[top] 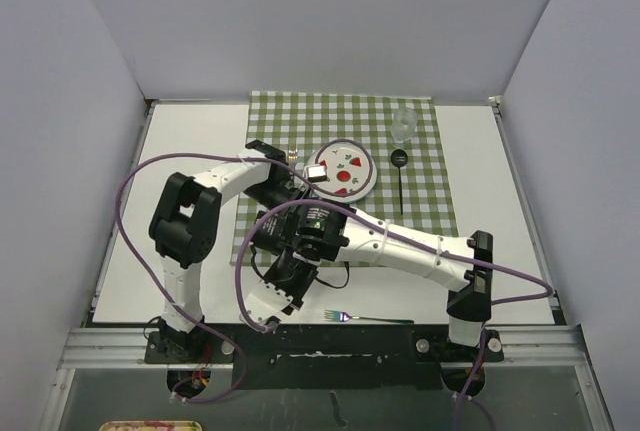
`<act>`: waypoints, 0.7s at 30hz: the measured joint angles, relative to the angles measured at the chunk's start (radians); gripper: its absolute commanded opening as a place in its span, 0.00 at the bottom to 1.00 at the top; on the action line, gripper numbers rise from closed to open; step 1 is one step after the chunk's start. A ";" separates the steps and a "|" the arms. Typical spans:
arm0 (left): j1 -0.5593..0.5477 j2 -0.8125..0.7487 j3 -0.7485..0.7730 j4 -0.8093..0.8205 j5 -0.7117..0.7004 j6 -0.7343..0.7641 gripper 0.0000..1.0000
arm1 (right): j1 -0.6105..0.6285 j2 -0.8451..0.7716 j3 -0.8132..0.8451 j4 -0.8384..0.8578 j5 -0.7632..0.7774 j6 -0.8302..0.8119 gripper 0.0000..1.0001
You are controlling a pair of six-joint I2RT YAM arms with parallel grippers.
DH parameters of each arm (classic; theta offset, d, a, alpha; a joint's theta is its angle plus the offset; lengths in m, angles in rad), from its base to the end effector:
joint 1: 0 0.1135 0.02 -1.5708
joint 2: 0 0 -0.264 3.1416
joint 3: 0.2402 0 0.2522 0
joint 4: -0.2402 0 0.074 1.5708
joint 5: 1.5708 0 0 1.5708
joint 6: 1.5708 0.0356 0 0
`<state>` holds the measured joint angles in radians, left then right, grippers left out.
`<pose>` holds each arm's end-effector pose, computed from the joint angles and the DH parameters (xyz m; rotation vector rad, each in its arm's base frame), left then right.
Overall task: Set the dinner table for one person
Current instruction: Place the knife on the napkin.
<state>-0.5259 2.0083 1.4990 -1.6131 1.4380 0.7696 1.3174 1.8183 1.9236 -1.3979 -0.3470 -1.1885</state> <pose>0.2709 -0.1980 0.2185 -0.8555 -1.9961 1.9040 0.0764 0.3433 0.3515 -2.7213 0.8219 0.5227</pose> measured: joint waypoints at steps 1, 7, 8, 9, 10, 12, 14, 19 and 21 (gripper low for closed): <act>-0.001 0.002 0.001 0.000 -0.002 -0.007 0.62 | 0.000 -0.005 -0.005 0.002 0.001 0.000 0.00; -0.022 0.006 0.023 0.000 -0.018 -0.035 0.62 | 0.000 -0.033 -0.019 0.005 0.013 0.004 0.00; -0.024 0.006 0.027 0.000 -0.020 -0.038 0.62 | 0.000 -0.039 -0.019 0.005 0.016 0.005 0.00; -0.025 0.006 0.028 0.000 -0.021 -0.042 0.62 | -0.001 -0.045 -0.019 0.005 0.019 0.006 0.00; -0.025 0.008 0.029 0.000 -0.021 -0.045 0.62 | -0.002 -0.049 -0.019 0.006 0.021 0.007 0.00; -0.025 0.016 0.030 0.000 -0.024 -0.051 0.62 | -0.003 -0.061 -0.020 0.006 0.027 0.007 0.00; -0.025 0.029 0.032 0.000 -0.029 -0.055 0.62 | -0.007 -0.072 -0.026 0.006 0.034 0.008 0.00; -0.025 0.046 0.034 0.000 -0.042 -0.056 0.61 | -0.013 -0.091 -0.047 0.007 0.041 0.008 0.00; -0.024 0.051 0.037 0.000 -0.048 -0.060 0.61 | -0.014 -0.094 -0.050 0.007 0.043 0.008 0.00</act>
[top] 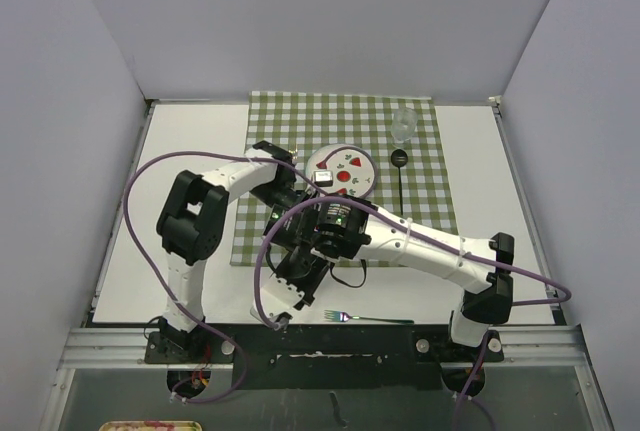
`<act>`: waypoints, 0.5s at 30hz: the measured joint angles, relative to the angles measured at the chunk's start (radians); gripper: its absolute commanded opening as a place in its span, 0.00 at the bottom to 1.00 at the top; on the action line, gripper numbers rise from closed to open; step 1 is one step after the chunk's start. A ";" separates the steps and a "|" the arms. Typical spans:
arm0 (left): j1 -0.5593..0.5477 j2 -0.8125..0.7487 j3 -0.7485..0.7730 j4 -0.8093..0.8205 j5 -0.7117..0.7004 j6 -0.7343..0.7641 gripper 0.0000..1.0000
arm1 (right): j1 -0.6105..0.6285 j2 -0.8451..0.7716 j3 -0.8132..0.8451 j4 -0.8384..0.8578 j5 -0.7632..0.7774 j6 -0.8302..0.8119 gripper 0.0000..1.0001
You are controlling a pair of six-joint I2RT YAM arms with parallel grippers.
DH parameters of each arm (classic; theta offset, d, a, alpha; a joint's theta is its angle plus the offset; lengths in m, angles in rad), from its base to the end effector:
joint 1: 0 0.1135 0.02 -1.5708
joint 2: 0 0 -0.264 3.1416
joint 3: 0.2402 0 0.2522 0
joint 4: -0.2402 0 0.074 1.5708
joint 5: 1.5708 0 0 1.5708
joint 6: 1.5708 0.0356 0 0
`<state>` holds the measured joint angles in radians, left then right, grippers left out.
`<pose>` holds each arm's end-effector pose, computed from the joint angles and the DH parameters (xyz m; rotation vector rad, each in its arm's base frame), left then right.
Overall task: Set the dinner table for one person
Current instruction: Place the knife on the napkin.
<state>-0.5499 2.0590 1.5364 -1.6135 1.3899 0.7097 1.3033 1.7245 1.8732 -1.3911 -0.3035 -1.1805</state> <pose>0.2741 -0.2091 0.2085 -0.8268 -1.9986 1.7957 0.0766 0.3197 0.3678 -2.6713 0.8368 0.4556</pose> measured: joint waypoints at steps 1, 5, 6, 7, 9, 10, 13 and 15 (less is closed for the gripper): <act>0.001 0.002 0.002 0.000 -0.003 -0.002 0.61 | 0.000 0.000 0.000 0.000 0.002 0.000 0.00; 0.012 0.002 0.020 0.000 -0.013 -0.020 0.61 | 0.000 0.000 0.000 0.002 0.006 0.000 0.00; 0.015 0.002 0.029 0.000 -0.015 -0.024 0.61 | 0.000 0.000 0.000 0.003 0.008 0.000 0.00; 0.017 0.002 0.038 0.000 -0.016 -0.027 0.61 | 0.000 -0.001 0.000 0.005 0.008 0.000 0.00; 0.020 0.002 0.057 0.000 -0.016 -0.039 0.61 | -0.002 -0.001 0.000 0.007 0.013 0.000 0.00; 0.020 0.002 0.069 0.000 -0.016 -0.045 0.61 | -0.002 -0.001 -0.001 0.008 0.015 0.000 0.00; 0.018 0.002 0.090 0.000 -0.015 -0.056 0.61 | -0.001 -0.001 -0.002 0.008 0.021 0.000 0.00; 0.015 0.002 0.092 0.000 -0.014 -0.063 0.61 | 0.000 -0.001 -0.005 0.010 0.024 0.000 0.00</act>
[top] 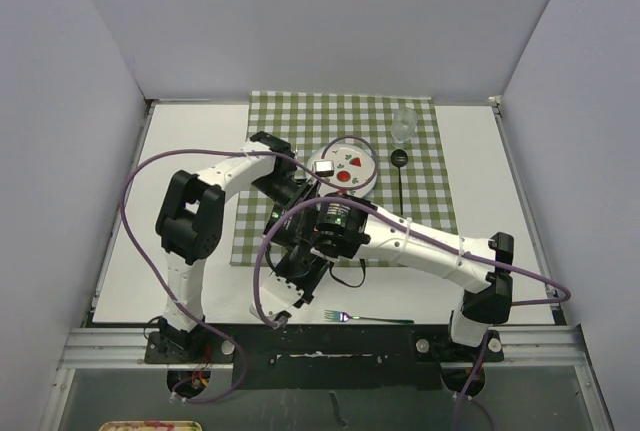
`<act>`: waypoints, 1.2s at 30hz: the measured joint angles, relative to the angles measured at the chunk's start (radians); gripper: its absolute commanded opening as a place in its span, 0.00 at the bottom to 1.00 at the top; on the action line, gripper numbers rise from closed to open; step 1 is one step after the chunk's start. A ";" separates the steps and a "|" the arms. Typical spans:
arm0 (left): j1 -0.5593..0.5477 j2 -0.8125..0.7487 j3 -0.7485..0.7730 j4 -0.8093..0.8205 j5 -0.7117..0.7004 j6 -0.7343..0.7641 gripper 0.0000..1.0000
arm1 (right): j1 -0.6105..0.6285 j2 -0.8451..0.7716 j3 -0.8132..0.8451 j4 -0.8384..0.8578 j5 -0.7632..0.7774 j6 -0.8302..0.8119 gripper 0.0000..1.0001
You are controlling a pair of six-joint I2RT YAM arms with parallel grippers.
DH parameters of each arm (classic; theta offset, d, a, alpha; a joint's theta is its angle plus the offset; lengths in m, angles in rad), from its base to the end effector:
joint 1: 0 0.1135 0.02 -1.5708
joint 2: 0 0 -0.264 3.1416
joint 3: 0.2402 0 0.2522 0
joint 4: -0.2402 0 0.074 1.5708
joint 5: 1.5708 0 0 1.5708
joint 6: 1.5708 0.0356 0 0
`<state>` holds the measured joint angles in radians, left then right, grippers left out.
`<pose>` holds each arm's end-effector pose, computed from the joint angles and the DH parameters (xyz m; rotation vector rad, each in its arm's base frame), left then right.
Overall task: Set the dinner table for one person
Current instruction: Place the knife on the napkin.
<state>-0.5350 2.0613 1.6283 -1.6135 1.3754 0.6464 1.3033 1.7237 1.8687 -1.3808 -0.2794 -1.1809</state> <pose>0.2874 -0.2110 0.2261 -0.8459 -2.0341 1.8013 0.0776 0.3204 0.3670 -2.6670 0.8394 0.4212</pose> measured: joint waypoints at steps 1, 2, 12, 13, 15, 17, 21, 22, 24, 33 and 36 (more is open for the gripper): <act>-0.002 0.000 0.000 0.000 0.000 -0.002 0.61 | 0.001 0.000 -0.002 0.002 0.001 0.000 0.00; -0.002 0.000 0.000 0.000 -0.001 -0.004 0.61 | 0.003 0.000 -0.003 0.003 0.002 0.000 0.00; 0.043 0.017 -0.001 0.000 -0.021 0.003 0.61 | 0.011 0.000 -0.005 0.019 0.018 0.000 0.00; 0.054 0.022 0.000 0.000 -0.026 0.003 0.60 | 0.012 0.000 -0.005 0.022 0.018 0.000 0.00; 0.072 0.031 0.007 0.000 -0.040 0.002 0.60 | 0.013 0.000 -0.005 0.027 0.018 0.000 0.00; 0.088 0.042 0.028 0.000 -0.050 0.002 0.60 | 0.013 0.000 -0.005 0.031 0.018 0.000 0.00; 0.098 0.055 0.056 0.000 -0.060 0.000 0.60 | 0.013 0.000 -0.010 0.039 0.018 0.000 0.00; 0.098 0.056 0.061 0.000 -0.062 0.000 0.60 | 0.013 0.000 -0.014 0.040 0.018 0.000 0.00; 0.098 0.058 0.071 0.000 -0.069 -0.002 0.60 | 0.013 0.000 -0.024 0.041 0.018 0.000 0.00; 0.105 0.080 0.084 0.000 -0.118 -0.007 0.60 | 0.013 0.000 -0.033 0.042 0.027 0.000 0.00; 0.111 0.082 0.082 0.000 -0.142 -0.006 0.61 | 0.013 -0.005 -0.035 0.043 0.030 0.000 0.00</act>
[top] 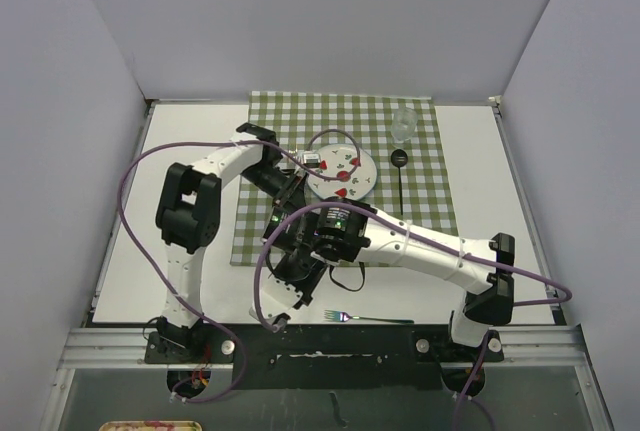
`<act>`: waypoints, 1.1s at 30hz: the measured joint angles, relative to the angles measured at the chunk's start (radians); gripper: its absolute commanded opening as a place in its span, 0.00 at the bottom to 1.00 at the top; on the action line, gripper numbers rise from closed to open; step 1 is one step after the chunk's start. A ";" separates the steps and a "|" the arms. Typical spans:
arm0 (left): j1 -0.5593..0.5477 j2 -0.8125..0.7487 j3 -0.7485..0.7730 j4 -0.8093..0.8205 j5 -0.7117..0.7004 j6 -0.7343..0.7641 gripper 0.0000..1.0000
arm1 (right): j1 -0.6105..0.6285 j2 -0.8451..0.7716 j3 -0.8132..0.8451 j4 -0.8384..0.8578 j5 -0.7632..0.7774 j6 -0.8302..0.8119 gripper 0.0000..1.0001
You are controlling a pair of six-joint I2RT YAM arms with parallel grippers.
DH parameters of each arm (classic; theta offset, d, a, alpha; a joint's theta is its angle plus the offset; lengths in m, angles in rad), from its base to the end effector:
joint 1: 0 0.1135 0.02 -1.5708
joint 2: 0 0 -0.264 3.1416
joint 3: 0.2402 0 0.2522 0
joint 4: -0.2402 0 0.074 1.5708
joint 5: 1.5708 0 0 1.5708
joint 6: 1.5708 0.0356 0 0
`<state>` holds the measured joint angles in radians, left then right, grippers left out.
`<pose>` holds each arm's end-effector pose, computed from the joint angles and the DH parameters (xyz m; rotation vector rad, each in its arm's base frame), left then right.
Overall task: Set the dinner table for one person
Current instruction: Place the knife on the napkin.
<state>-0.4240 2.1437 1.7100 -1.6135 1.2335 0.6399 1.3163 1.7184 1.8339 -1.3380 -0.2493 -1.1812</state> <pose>0.3246 -0.1834 0.2106 -0.8262 -2.1851 1.6830 0.0752 0.3238 0.3605 -2.6631 0.8238 0.3815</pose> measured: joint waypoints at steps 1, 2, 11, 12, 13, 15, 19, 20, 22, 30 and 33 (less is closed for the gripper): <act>0.004 0.000 -0.001 0.000 -0.005 0.000 0.60 | 0.000 -0.004 -0.001 0.001 0.003 0.000 0.00; 0.008 0.001 -0.005 0.000 -0.005 0.000 0.60 | 0.000 -0.009 -0.002 0.002 0.005 0.000 0.00; -0.027 0.019 -0.082 0.000 0.008 -0.001 0.60 | 0.000 -0.031 -0.002 0.006 0.029 0.000 0.00; -0.042 0.019 -0.085 0.000 0.010 -0.002 0.60 | 0.000 -0.031 -0.002 0.006 0.030 0.000 0.00; -0.058 0.019 -0.086 0.000 0.015 -0.003 0.60 | 0.000 -0.031 -0.002 0.007 0.030 0.000 0.00; -0.085 0.019 -0.086 0.000 0.032 -0.010 0.60 | 0.000 -0.031 -0.002 0.007 0.030 0.000 0.00; -0.108 0.025 -0.079 0.000 0.061 -0.028 0.60 | 0.000 -0.031 -0.002 0.011 0.033 0.000 0.00; -0.109 0.031 -0.072 0.000 0.069 -0.033 0.61 | 0.000 -0.031 -0.002 0.013 0.034 0.000 0.00; -0.111 0.035 -0.066 0.000 0.082 -0.040 0.60 | 0.000 -0.031 -0.002 0.018 0.037 0.000 0.00; -0.130 0.035 -0.021 0.000 0.132 -0.085 0.60 | 0.000 -0.031 -0.002 0.021 0.048 -0.001 0.00; -0.142 0.035 -0.016 0.000 0.145 -0.099 0.60 | 0.000 -0.031 -0.002 0.021 0.053 -0.001 0.00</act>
<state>-0.5659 2.1792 1.6943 -1.6135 1.3788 0.5407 1.3163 1.6875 1.8320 -1.3167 -0.1959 -1.1824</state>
